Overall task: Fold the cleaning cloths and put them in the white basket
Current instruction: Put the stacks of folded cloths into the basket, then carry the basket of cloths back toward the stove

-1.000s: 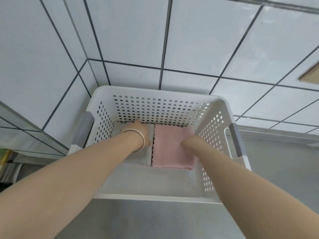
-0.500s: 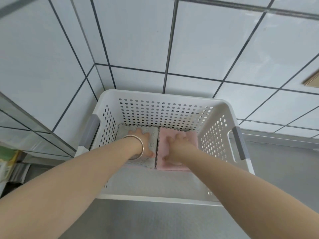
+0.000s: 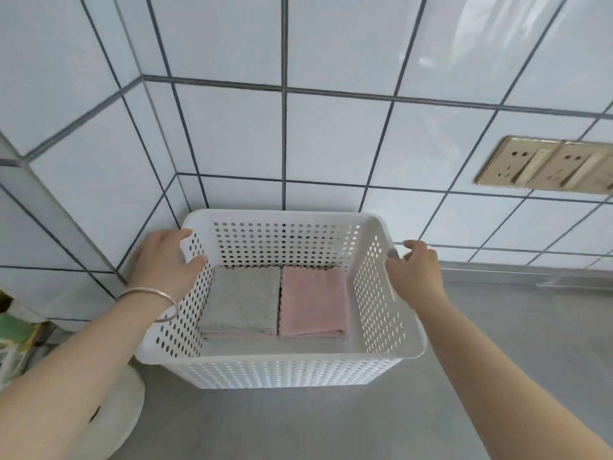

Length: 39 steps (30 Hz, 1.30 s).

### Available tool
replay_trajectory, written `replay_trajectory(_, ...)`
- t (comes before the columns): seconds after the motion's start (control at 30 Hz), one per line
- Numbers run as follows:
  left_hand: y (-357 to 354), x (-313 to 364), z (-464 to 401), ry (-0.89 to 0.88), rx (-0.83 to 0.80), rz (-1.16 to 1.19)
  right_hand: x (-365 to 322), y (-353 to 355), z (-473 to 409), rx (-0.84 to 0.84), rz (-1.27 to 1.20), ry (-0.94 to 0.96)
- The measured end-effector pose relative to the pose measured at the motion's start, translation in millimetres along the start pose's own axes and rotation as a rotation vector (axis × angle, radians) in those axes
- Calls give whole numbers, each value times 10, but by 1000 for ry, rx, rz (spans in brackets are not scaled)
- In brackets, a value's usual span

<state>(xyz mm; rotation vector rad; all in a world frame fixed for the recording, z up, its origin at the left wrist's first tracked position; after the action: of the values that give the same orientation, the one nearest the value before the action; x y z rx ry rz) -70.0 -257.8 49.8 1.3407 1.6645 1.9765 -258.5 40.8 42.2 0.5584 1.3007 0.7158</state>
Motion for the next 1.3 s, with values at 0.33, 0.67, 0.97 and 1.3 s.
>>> replay_trajectory(0.33, -49, -3, 138, 218, -25, 89, 137, -122, -23, -208, -187, -177)
replay_trajectory(0.67, 79, 533, 576, 118, -109, 217, 576, 499, 135, -194, -244, -124)
replay_trajectory(0.97, 98, 883, 829, -115, -327, 446, 1127, 1186, 745, -89, -366, -331)
replay_trajectory(1.3, -63, 999, 1029, -475, -707, 384, 1882, 1258, 2612, 238, -469, -609)
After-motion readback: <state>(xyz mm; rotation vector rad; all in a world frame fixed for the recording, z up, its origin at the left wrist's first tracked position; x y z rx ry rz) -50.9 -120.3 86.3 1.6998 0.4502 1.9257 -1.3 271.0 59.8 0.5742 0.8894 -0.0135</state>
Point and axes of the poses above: each hand's wrist, its own z-axis away from the middle knuckle, its own y-axis out of the back of the hand, x = y × z, the point moved 3 cm from there along -z, towards the middle knuckle, and after that the axes turned 8 degrees about -y, right-handed, at the moved point
